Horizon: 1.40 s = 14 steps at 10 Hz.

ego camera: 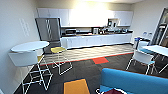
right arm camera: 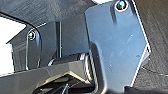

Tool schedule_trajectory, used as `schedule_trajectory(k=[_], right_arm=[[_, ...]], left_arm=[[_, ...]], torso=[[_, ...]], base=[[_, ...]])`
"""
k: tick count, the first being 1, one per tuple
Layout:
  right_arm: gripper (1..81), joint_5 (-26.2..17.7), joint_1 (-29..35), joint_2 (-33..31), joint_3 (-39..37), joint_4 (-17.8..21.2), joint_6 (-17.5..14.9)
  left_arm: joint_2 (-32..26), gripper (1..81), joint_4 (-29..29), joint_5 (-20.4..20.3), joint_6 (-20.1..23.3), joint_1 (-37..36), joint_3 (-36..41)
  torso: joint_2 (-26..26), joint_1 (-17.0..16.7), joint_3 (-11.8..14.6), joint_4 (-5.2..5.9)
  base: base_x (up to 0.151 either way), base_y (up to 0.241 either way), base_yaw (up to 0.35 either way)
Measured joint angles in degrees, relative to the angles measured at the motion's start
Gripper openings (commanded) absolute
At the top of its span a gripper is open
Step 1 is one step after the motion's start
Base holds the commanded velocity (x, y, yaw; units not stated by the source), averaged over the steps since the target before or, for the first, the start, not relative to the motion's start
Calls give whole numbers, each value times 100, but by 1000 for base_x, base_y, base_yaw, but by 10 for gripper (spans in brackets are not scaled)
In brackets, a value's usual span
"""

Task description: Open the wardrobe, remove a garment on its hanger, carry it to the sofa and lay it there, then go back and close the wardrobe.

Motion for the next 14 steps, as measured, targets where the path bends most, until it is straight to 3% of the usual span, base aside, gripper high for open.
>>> schedule_trajectory(k=[14], right_arm=[[811,35,0,-2,-5,0,-2]], left_arm=[[61,811,85,9,2,27,-5]], torso=[[0,0,0,0]], base=[[0,0,296]])
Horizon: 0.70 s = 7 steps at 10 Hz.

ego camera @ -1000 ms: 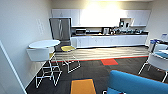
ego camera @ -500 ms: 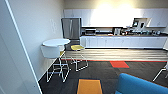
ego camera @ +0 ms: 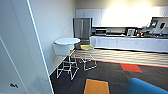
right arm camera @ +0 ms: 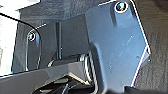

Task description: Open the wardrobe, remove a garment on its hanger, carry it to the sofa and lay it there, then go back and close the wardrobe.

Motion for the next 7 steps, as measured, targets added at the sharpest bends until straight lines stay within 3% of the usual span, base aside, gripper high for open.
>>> schedule_trajectory(k=[7], right_arm=[[811,7,-18,0,0,0,0]], left_arm=[[13,811,20,7,0,4,-2]], torso=[[0,0,0,0]], base=[[0,0,296]])
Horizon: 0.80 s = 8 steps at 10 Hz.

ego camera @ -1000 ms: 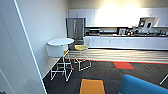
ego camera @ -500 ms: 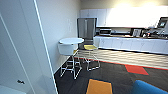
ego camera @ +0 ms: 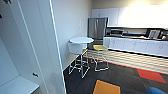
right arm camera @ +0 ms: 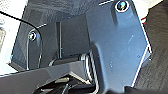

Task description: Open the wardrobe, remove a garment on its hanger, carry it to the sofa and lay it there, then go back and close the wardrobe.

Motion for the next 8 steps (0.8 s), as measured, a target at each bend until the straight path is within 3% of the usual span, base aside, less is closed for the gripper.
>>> schedule_trajectory(k=[8], right_arm=[[811,-13,7,18,0,0,0]], left_arm=[[0,811,6,10,0,0,0]], torso=[[0,0,0,0]], base=[[0,0,298]])
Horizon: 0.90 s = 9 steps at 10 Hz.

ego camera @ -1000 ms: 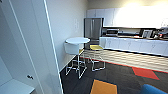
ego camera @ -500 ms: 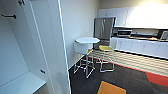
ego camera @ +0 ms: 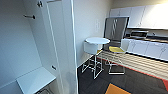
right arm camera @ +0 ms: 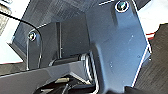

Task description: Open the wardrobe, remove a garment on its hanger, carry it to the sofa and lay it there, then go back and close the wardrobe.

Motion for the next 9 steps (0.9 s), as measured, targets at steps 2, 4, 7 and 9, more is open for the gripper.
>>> schedule_trajectory(k=[2,4,7,9], right_arm=[[811,2,0,4,0,0,0],[811,-5,-2,-2,0,0,0],[811,-7,-2,0,0,0,0],[811,-13,-2,0,0,0,0]], left_arm=[[2,811,20,-4,0,16,0],[2,811,28,-4,0,18,0],[2,811,33,-4,-2,22,0],[5,811,33,-4,0,7,0]], torso=[[0,0,0,0],[0,0,0,0],[0,0,0,0],[0,0,0,0]], base=[[0,0,302],[0,0,303],[0,0,302],[0,0,297]])
